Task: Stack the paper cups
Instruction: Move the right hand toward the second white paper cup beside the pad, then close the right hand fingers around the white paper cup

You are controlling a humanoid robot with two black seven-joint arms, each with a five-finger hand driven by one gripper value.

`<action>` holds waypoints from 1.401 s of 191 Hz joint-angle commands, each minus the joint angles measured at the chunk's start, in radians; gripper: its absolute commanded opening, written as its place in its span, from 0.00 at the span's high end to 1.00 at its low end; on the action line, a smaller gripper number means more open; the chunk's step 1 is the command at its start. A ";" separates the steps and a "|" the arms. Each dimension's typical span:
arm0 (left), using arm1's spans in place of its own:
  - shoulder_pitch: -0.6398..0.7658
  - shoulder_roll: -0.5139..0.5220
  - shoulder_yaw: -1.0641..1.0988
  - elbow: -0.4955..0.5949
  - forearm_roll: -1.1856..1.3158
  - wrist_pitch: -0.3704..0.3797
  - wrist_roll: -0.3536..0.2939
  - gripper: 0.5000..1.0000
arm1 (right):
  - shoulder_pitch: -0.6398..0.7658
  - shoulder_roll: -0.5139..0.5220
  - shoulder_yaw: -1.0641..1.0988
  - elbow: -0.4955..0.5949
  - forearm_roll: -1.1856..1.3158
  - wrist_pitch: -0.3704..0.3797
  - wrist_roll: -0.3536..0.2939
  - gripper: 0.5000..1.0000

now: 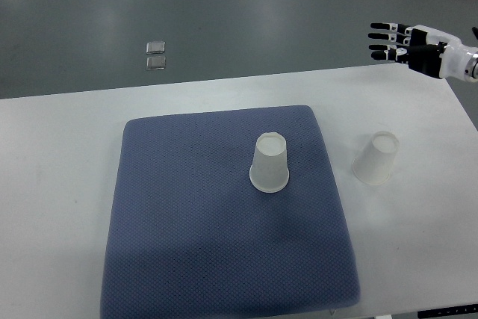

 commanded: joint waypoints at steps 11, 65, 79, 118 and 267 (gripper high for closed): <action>0.000 0.000 0.001 -0.001 0.000 0.001 -0.001 0.00 | 0.031 -0.046 -0.001 0.033 -0.293 0.000 0.070 0.16; 0.000 0.000 -0.001 -0.001 0.000 0.000 0.000 0.00 | 0.024 -0.152 -0.005 0.276 -0.847 0.000 0.280 0.16; 0.000 0.000 0.001 -0.001 0.000 0.000 0.000 0.00 | 0.007 -0.204 -0.019 0.379 -0.925 0.000 0.317 0.16; 0.000 0.000 -0.001 -0.001 0.000 0.000 0.000 0.00 | -0.039 -0.300 -0.130 0.590 -1.014 -0.120 0.341 0.16; 0.000 0.000 0.001 -0.001 0.000 0.000 0.000 0.00 | -0.090 -0.198 -0.301 0.509 -1.051 -0.381 0.295 0.16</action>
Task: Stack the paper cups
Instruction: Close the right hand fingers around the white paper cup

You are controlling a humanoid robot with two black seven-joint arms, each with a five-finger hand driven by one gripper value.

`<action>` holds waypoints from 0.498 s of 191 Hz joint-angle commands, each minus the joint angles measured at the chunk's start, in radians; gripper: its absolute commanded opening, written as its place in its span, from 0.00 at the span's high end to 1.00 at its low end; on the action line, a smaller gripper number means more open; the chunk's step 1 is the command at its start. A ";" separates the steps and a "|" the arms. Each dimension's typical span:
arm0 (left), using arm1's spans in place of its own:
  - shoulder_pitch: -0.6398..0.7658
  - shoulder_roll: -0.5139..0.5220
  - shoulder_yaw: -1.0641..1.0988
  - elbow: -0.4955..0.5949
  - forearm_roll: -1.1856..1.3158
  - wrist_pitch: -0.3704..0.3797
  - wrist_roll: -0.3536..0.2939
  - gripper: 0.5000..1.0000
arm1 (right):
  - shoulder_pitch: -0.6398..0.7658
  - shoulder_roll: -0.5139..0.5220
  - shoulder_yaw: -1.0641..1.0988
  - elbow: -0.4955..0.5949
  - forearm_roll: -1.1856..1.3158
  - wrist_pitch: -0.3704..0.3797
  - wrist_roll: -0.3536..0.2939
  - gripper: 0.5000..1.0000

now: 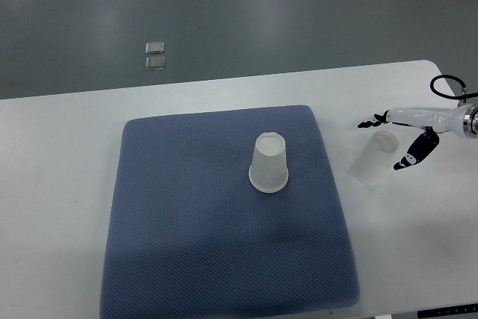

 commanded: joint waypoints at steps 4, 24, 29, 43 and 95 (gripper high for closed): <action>0.000 0.000 0.000 0.000 0.000 0.000 0.000 0.00 | -0.011 0.027 0.000 -0.016 0.000 0.000 -0.002 0.16; 0.000 0.000 0.000 0.000 0.000 0.000 0.000 0.00 | -0.012 0.045 0.001 -0.040 0.000 -0.009 -0.002 0.17; 0.000 0.000 0.001 0.000 0.000 0.000 -0.001 0.00 | -0.012 0.051 0.001 -0.048 0.000 -0.013 -0.002 0.17; 0.000 0.000 0.000 0.000 0.000 0.001 0.000 0.00 | -0.012 0.065 0.000 -0.077 -0.001 -0.019 -0.002 0.17; 0.000 0.000 0.000 0.001 0.000 0.001 0.000 0.00 | -0.012 0.074 -0.003 -0.097 -0.009 -0.029 0.000 0.38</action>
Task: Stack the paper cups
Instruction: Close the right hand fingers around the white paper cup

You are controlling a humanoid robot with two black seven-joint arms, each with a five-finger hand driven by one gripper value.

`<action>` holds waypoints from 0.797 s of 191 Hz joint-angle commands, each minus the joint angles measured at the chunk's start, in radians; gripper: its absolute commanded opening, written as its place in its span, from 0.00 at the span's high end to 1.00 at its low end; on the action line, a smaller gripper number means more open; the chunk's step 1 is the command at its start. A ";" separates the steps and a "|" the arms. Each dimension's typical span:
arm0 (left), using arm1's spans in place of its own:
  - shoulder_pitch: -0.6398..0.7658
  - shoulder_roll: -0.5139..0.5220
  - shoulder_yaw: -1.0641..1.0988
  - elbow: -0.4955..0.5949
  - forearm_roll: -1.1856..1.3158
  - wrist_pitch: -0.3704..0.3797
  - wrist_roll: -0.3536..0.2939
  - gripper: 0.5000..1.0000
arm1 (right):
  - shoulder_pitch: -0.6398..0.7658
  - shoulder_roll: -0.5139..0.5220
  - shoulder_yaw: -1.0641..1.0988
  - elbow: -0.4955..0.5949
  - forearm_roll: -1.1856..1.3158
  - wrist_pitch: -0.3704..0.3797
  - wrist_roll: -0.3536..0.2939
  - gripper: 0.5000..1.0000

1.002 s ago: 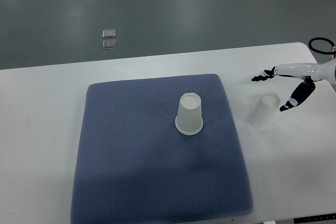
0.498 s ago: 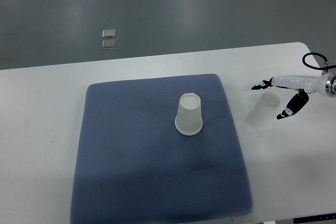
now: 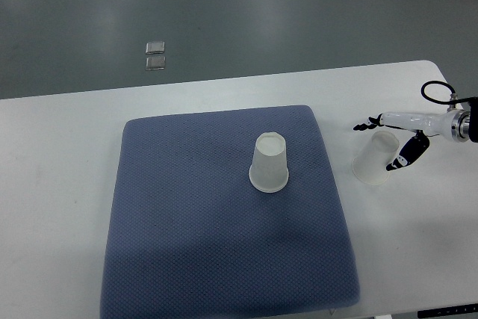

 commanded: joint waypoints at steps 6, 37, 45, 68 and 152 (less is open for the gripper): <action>0.000 0.000 0.001 0.001 0.000 0.000 0.001 0.00 | 0.000 0.001 -0.004 -0.002 -0.008 -0.012 0.003 0.40; 0.000 0.000 0.000 0.001 0.000 0.000 -0.001 0.00 | 0.002 0.001 -0.017 -0.002 -0.010 -0.022 0.005 0.46; 0.000 0.000 0.001 0.001 0.000 0.000 0.001 0.00 | 0.002 0.001 -0.017 -0.002 -0.010 -0.022 0.005 0.47; 0.000 0.000 0.000 0.001 0.000 0.001 -0.001 0.00 | 0.002 0.001 -0.018 -0.001 -0.011 -0.020 0.012 0.61; 0.000 0.000 0.000 0.001 0.000 0.000 -0.001 0.00 | 0.034 -0.010 0.000 -0.001 -0.008 -0.022 0.017 0.79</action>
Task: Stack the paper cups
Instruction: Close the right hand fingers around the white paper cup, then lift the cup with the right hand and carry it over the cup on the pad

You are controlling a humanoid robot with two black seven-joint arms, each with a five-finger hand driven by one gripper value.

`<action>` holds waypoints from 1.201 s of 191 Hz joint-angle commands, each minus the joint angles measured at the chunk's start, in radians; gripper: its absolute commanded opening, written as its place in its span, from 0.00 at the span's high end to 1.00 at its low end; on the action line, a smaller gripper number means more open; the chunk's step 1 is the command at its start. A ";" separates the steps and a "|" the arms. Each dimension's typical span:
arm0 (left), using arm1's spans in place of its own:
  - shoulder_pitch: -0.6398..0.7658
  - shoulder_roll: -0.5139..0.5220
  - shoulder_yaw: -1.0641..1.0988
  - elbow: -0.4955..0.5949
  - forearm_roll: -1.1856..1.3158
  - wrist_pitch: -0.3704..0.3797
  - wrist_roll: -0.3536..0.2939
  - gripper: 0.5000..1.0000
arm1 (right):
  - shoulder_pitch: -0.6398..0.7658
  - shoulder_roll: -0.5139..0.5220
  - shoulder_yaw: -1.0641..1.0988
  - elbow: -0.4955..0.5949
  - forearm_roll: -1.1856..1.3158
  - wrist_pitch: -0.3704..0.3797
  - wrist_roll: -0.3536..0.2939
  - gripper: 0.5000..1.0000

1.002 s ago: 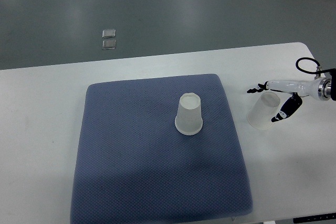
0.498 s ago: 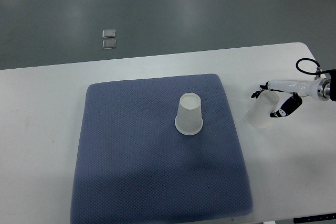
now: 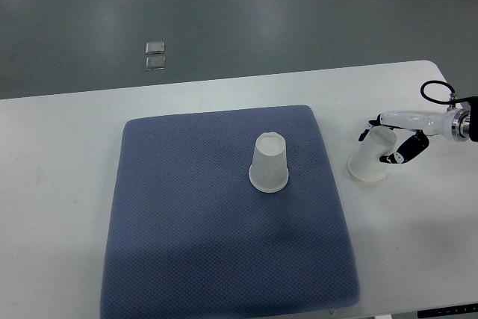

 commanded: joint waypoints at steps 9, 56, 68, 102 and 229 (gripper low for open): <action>0.000 0.000 -0.001 -0.001 0.000 -0.001 -0.001 0.00 | 0.035 -0.010 0.018 0.000 0.005 0.001 0.000 0.78; 0.000 0.000 -0.001 -0.001 0.000 -0.001 0.001 0.00 | 0.180 -0.039 0.018 0.015 0.014 0.049 0.077 0.77; 0.000 0.000 -0.001 -0.001 0.000 -0.001 -0.001 0.00 | 0.216 -0.045 0.018 0.031 0.015 0.093 0.086 0.77; 0.000 0.000 -0.001 -0.001 0.000 -0.001 0.001 0.00 | 0.285 -0.041 0.019 0.106 0.051 0.153 0.088 0.77; 0.000 0.000 -0.001 -0.001 0.000 -0.001 0.001 0.00 | 0.342 0.040 0.019 0.274 0.060 0.182 0.071 0.76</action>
